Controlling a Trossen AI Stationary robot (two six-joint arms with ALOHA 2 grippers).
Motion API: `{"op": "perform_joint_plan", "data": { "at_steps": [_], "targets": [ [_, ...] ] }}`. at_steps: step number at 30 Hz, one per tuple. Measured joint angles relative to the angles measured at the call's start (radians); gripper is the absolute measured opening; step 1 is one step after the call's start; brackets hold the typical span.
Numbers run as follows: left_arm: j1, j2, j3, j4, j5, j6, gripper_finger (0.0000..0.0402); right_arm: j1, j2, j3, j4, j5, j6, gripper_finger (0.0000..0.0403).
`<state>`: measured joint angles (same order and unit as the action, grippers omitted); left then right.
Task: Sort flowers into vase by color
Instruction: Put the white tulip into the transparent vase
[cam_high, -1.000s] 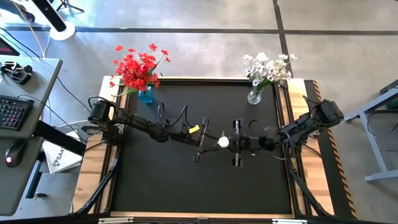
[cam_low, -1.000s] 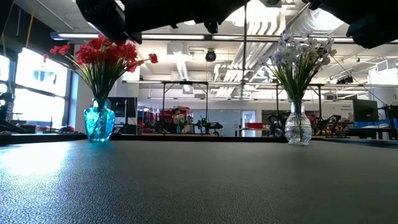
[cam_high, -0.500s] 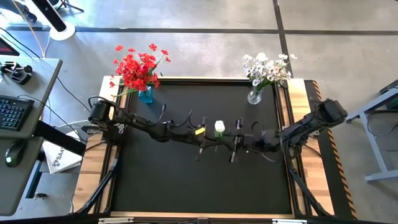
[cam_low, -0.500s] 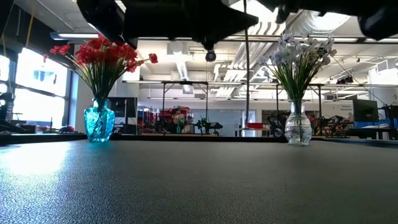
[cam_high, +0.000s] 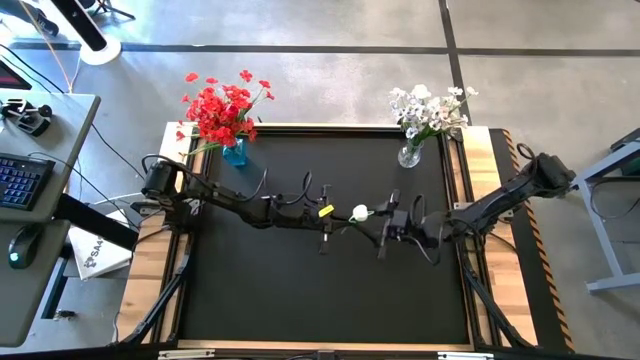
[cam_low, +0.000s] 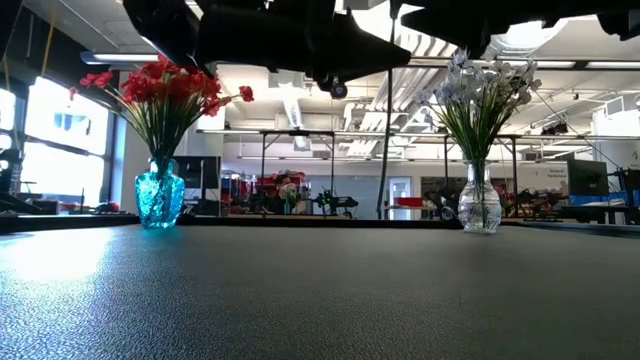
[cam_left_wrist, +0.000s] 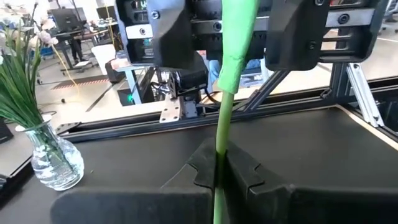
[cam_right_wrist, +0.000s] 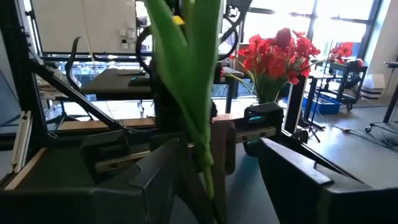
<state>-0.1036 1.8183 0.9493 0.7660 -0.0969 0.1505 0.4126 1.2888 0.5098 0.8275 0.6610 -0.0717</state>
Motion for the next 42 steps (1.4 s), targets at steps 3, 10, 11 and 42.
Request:
{"op": "perform_joint_plan", "data": {
  "at_steps": [3,10,11,42],
  "targets": [
    [0.001,0.000,0.000,-0.006,-0.001,-0.005,0.0001,0.000,0.000,0.000,0.020,-0.034,-0.022,0.0187],
    [0.012,0.000,0.000,-0.012,-0.001,-0.019,0.0001,0.000,0.000,0.063,-0.068,-0.071,-0.064,0.0139],
    [0.012,0.000,0.000,-0.012,-0.001,-0.023,0.0001,0.000,0.000,0.077,-0.097,-0.070,-0.068,0.0134],
    [0.035,-0.073,-0.006,-0.554,-0.252,-0.183,0.0046,0.046,-0.419,0.150,-0.795,0.912,-0.106,0.0002]
  ]
}}
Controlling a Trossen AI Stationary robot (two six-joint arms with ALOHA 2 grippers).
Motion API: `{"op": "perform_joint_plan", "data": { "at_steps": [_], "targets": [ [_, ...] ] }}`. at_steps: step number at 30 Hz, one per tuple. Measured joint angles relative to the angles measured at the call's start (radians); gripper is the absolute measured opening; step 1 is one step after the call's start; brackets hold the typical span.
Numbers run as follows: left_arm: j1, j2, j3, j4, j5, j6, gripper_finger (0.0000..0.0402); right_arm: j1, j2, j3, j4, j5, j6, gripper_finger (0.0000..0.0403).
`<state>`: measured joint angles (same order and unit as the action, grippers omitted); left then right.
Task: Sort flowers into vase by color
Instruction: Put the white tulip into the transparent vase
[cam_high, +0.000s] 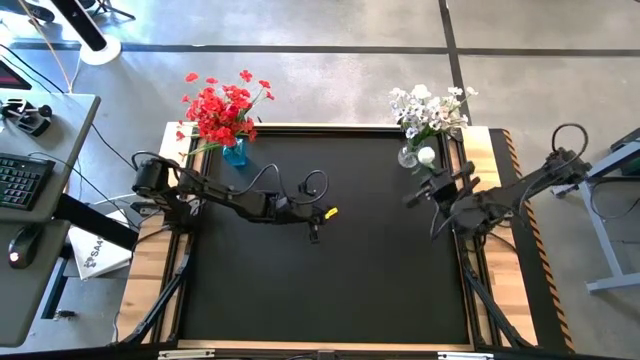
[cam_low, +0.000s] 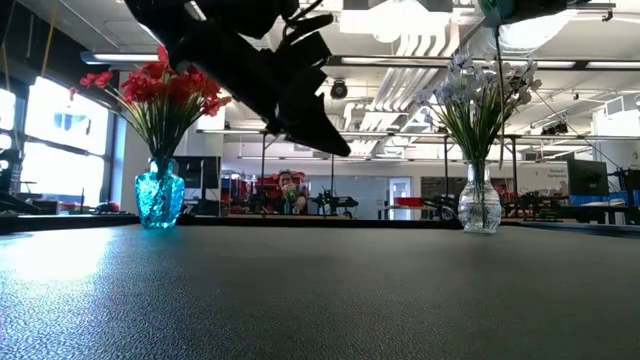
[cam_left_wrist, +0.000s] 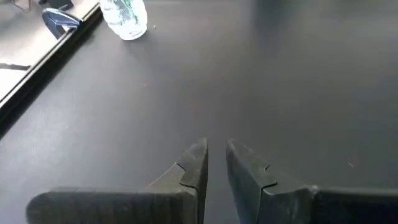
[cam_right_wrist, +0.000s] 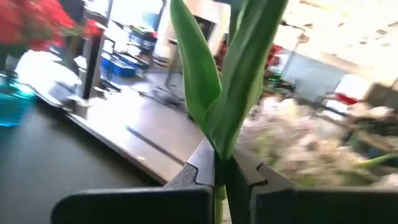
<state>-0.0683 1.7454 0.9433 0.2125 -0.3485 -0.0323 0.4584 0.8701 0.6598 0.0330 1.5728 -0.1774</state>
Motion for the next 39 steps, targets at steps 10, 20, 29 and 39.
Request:
{"op": "perform_joint_plan", "data": {
  "at_steps": [10,20,29,39],
  "targets": [
    [0.000,0.000,-0.015,0.027,-0.002,-0.002,0.0046,-0.302,-0.043,0.000,0.036,-0.376,-0.176,0.0001],
    [-0.009,0.000,-0.015,0.028,0.002,-0.001,0.0046,-0.442,-0.071,0.000,0.392,-0.471,-0.580,0.0001],
    [-0.020,0.001,-0.015,0.033,0.004,0.000,0.0046,-0.501,-0.105,0.000,0.111,-0.508,-0.357,0.0001],
    [-0.020,0.001,-0.015,0.054,0.004,0.002,0.0046,-0.628,-0.091,0.000,0.035,-0.691,-0.178,0.0000]
  ]
}}
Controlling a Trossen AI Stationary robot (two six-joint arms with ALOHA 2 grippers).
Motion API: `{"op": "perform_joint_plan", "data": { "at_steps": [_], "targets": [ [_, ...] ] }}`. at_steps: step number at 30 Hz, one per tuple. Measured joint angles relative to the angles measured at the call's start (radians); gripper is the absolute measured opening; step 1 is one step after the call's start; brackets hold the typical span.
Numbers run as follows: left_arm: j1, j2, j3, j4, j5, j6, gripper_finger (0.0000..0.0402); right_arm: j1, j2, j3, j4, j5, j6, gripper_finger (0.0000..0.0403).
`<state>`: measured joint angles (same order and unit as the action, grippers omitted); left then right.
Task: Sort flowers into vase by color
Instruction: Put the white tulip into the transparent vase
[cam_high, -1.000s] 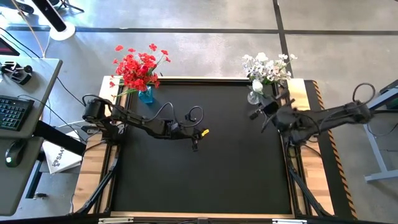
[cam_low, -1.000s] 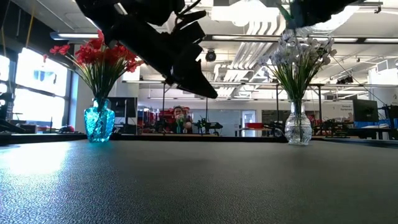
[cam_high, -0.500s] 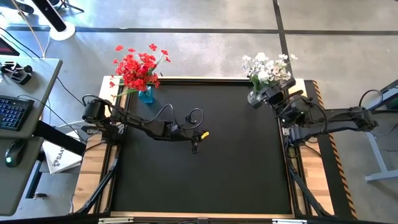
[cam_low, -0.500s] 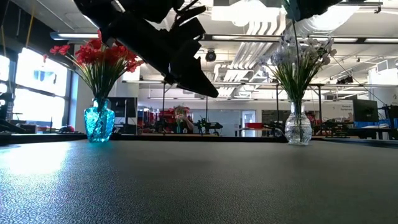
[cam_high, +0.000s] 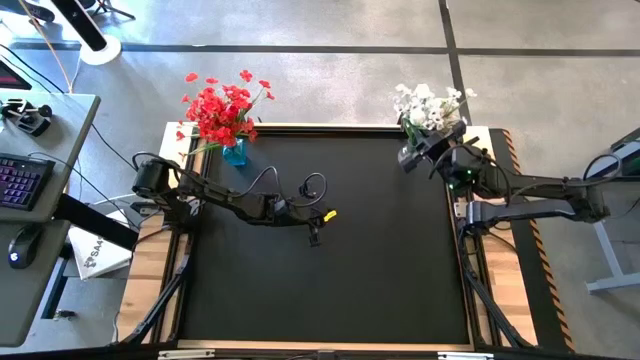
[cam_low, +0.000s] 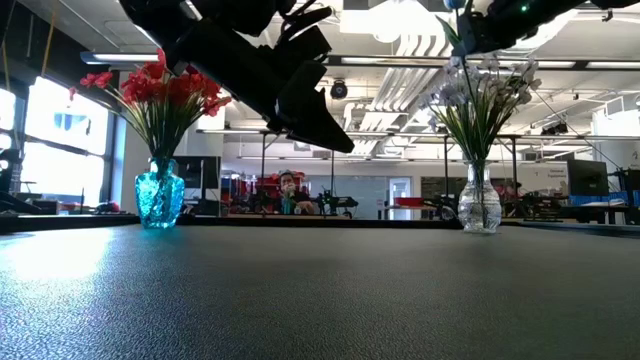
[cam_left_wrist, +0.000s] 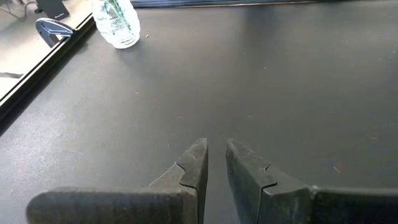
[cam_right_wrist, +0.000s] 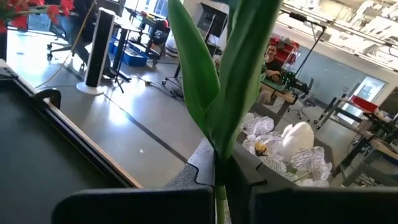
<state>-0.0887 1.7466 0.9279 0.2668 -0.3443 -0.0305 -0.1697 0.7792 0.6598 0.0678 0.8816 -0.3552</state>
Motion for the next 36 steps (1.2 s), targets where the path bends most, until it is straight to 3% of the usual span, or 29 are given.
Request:
{"op": "perform_joint_plan", "data": {
  "at_steps": [7,20,30,33,36],
  "targets": [
    [0.000,0.000,0.000,0.000,0.001,-0.002,0.0046,-0.064,0.000,0.000,-0.026,-0.022,0.083,0.0000],
    [-0.011,0.000,0.000,0.012,0.002,-0.002,0.0046,-0.180,0.000,-0.008,-0.237,-0.045,0.354,0.0003],
    [-0.011,0.000,0.000,0.016,0.002,-0.002,0.0046,-0.238,0.000,-0.152,-0.139,-0.078,0.454,0.0005],
    [-0.011,0.000,0.000,0.016,0.002,-0.002,0.0046,-0.250,-0.001,-0.154,-0.169,-0.078,0.488,0.0018],
    [-0.011,0.000,0.000,0.016,0.002,-0.002,0.0046,-0.252,-0.001,-0.155,-0.200,-0.099,0.493,0.0058]
  ]
}}
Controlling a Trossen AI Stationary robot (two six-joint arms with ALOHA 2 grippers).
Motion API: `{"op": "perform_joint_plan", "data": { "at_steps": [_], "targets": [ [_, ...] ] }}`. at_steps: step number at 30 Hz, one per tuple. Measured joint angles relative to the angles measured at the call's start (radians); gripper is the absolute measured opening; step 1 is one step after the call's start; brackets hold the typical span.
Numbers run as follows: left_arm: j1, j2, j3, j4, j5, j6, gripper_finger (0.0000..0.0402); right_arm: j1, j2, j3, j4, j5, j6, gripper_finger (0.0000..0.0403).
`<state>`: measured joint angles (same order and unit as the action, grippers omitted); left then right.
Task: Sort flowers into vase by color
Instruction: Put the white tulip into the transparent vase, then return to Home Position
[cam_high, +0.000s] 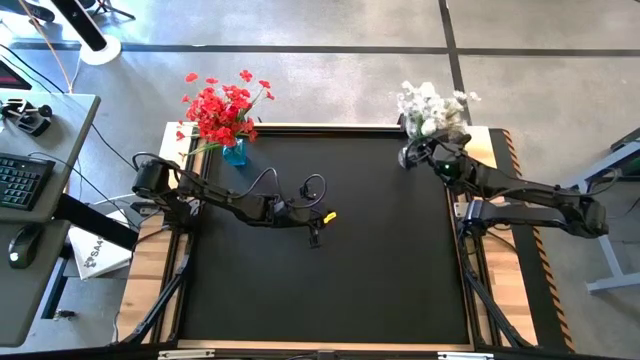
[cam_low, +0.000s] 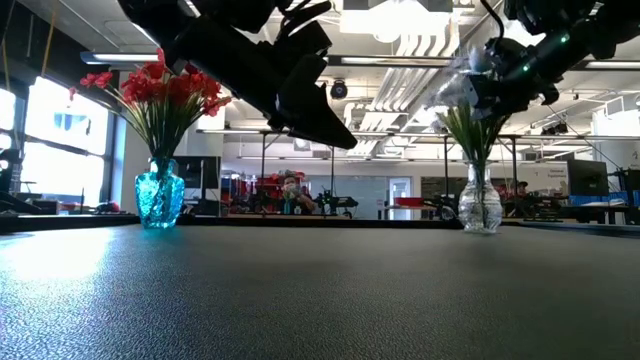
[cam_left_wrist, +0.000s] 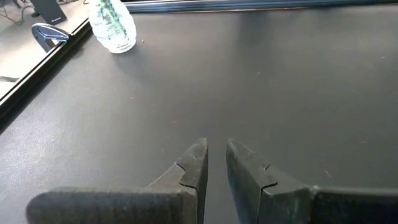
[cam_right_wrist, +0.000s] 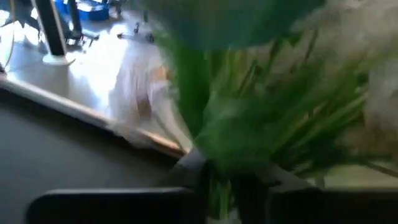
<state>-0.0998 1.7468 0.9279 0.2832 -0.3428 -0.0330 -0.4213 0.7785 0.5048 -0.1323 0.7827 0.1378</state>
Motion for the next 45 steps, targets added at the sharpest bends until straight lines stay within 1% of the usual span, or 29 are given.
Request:
{"op": "perform_joint_plan", "data": {
  "at_steps": [3,7,9,12,15,17,19,22,24,26,28,30,35,38,40,41,43,45],
  "targets": [
    [0.000,0.000,0.000,0.001,0.000,0.000,0.0046,0.000,0.000,0.003,-0.003,-0.022,0.004,0.0114],
    [0.000,0.000,0.000,0.005,0.000,0.000,0.0046,0.000,0.000,0.044,-0.057,-0.068,0.005,0.0188],
    [0.000,0.000,0.000,0.005,0.000,0.000,0.0046,0.000,0.000,0.077,-0.103,-0.090,0.011,0.0217],
    [0.000,0.000,0.000,0.005,0.000,0.000,0.0046,0.000,0.000,0.139,-0.219,-0.108,0.071,0.0245],
    [0.000,0.000,0.000,0.005,0.000,0.000,0.0046,0.000,0.000,0.219,-0.383,-0.147,0.161,0.0252],
    [0.000,0.000,0.000,0.005,0.000,0.000,0.0046,0.000,0.000,0.270,-0.497,-0.192,0.217,0.0248],
    [0.000,0.000,0.000,0.005,0.000,0.000,0.0046,0.001,0.000,0.321,-0.598,-0.248,0.263,0.0240],
    [0.000,0.000,0.000,0.001,-0.001,-0.009,0.0046,0.001,0.000,0.373,-0.730,-0.367,0.306,0.0224],
    [0.000,0.000,0.000,-0.004,-0.001,-0.018,0.0046,0.010,-0.003,0.382,-0.778,-0.439,0.297,0.0210],
    [0.000,0.000,0.000,-0.010,-0.003,-0.025,0.0046,0.037,-0.016,0.365,-0.779,-0.503,0.266,0.0191],
    [0.000,0.000,0.000,-0.023,-0.011,-0.035,0.0046,0.079,-0.043,0.318,-0.744,-0.586,0.247,0.0168],
    [0.000,0.000,0.000,-0.030,-0.016,-0.038,0.0046,0.130,-0.082,0.248,-0.639,-0.667,0.246,0.0140],
    [0.000,-0.008,0.000,-0.045,-0.017,-0.044,0.0046,0.266,-0.222,0.014,-0.235,-0.829,0.223,0.0067],
    [0.000,-0.035,0.000,-0.064,-0.029,-0.065,0.0046,0.338,-0.306,-0.135,-0.002,-0.868,0.196,0.0019],
    [0.000,-0.059,0.000,-0.062,-0.034,-0.086,0.0046,0.372,-0.353,-0.224,0.138,-0.871,0.176,0.0006],
    [0.000,-0.074,0.000,-0.064,-0.034,-0.090,0.0046,0.385,-0.372,-0.264,0.199,-0.876,0.171,0.0008],
    [0.000,-0.106,0.000,-0.075,-0.034,-0.090,0.0046,0.401,-0.406,-0.335,0.307,-0.912,0.156,0.0012],
    [0.000,-0.148,0.000,-0.106,-0.035,-0.088,0.0046,0.410,-0.435,-0.399,0.408,-0.955,0.133,0.0006]
  ]
}}
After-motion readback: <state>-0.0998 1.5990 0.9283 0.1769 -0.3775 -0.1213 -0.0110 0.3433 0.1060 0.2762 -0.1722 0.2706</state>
